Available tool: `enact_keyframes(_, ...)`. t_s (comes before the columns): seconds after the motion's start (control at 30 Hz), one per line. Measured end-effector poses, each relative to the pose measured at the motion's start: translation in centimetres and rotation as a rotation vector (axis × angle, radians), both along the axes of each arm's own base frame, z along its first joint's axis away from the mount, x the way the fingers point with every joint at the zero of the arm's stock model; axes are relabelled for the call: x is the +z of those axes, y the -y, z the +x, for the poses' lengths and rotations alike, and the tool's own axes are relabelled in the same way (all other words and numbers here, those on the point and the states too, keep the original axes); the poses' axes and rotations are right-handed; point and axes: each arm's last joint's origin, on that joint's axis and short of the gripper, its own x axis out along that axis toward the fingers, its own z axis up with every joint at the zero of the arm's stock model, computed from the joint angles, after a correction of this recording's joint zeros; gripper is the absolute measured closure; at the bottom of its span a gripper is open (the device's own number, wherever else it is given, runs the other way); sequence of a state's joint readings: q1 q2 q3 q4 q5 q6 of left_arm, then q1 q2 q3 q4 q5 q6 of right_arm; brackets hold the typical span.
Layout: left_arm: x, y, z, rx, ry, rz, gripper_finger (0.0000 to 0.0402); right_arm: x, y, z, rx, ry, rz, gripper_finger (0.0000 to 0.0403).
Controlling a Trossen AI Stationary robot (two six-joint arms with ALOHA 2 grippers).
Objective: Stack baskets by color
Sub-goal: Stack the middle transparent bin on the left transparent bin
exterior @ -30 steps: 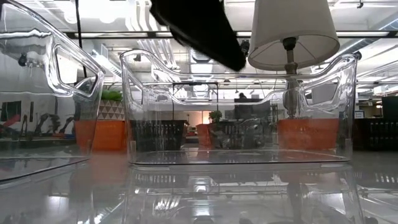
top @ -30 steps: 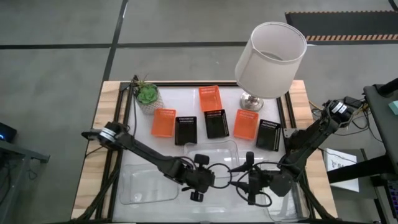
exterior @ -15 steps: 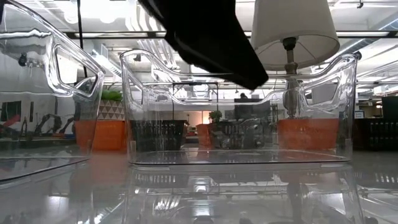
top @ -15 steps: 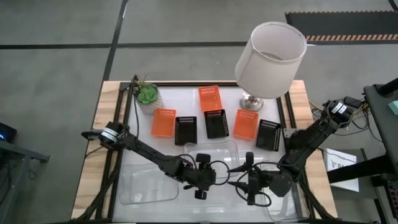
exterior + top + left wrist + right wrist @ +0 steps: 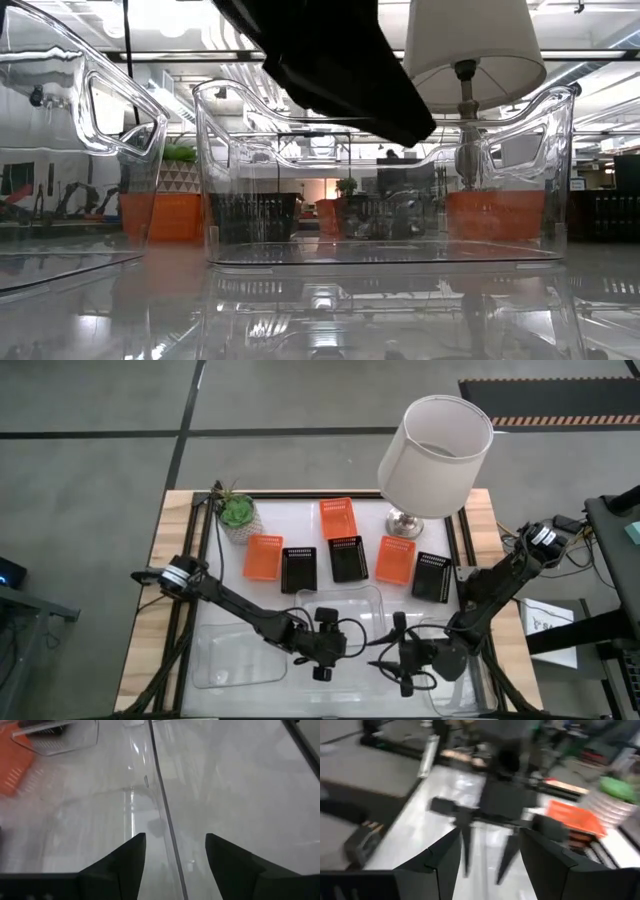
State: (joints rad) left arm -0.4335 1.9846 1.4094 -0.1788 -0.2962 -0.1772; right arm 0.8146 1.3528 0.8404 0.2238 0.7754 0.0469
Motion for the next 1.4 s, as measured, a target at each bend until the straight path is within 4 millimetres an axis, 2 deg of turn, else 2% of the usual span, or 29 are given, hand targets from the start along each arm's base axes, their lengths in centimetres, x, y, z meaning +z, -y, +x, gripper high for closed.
enact_keyframes(0.23, 1.7, 0.1, -0.6, -0.01, 0.034, -0.018, 0.0211, -0.2, 0.0, 0.0, -0.042, 0.001, 0.021, 0.0225)
enact_keyframes(0.4, 2.7, 0.4, -1.1, -0.041, 0.047, -0.002, 0.0211, -0.5, 0.6, -0.1, -0.204, 0.003, 0.238, 0.0235)
enact_keyframes(0.6, 4.0, 1.1, -2.1, -0.1, 0.082, 0.028, 0.0211, -0.1, 2.0, -0.3, -0.474, -0.23, 0.495, 0.0239)
enact_keyframes(0.73, 5.0, 1.5, -3.0, -0.129, 0.107, 0.045, 0.021, -0.1, 2.7, -0.5, -0.68, -0.386, 0.479, 0.0233)
enact_keyframes(1.0, 7.4, 2.2, -5.5, -0.166, 0.117, 0.073, 0.021, 0.1, 2.9, 1.0, -0.816, -0.522, 0.448, 0.0211)
enact_keyframes(1.27, 10.7, 2.4, -8.5, -0.159, 0.162, 0.095, 0.021, -0.2, 6.4, 3.2, -0.934, -0.584, 0.489, 0.0209)
enact_keyframes(1.4, 11.5, 3.2, -10.5, -0.169, 0.197, 0.106, 0.021, -0.4, 7.5, 3.8, -0.967, -0.62, 0.519, 0.0209)
